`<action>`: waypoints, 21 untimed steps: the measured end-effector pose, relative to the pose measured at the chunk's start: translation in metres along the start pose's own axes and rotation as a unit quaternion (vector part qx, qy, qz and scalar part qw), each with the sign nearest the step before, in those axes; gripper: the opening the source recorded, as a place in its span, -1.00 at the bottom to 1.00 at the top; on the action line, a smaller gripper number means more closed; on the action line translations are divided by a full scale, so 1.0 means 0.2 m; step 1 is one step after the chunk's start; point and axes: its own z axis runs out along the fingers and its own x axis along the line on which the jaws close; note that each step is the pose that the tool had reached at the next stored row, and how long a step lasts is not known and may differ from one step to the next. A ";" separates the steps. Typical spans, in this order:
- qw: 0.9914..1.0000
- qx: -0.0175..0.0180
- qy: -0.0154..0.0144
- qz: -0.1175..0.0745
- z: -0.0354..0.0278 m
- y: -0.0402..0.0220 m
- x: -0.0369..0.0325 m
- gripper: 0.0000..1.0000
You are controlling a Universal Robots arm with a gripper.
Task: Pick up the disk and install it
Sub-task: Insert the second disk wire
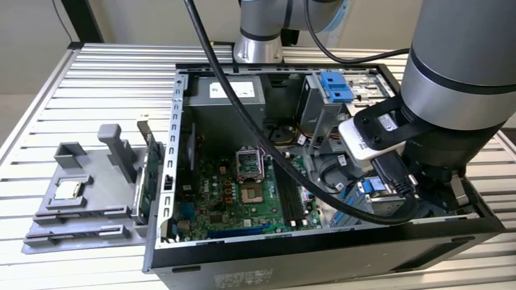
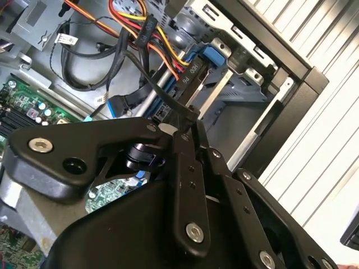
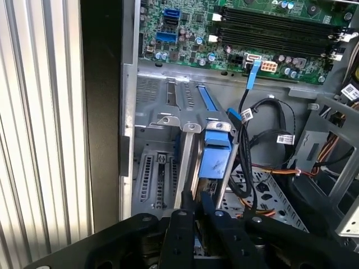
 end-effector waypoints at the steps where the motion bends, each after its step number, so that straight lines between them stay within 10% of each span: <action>1: 1.000 0.000 0.000 0.000 0.000 0.000 0.000 -1.00; 15: 1.000 0.000 0.000 0.001 0.004 0.001 -0.007 -1.00; 21: 1.000 0.001 0.008 0.021 0.006 0.016 -0.010 -1.00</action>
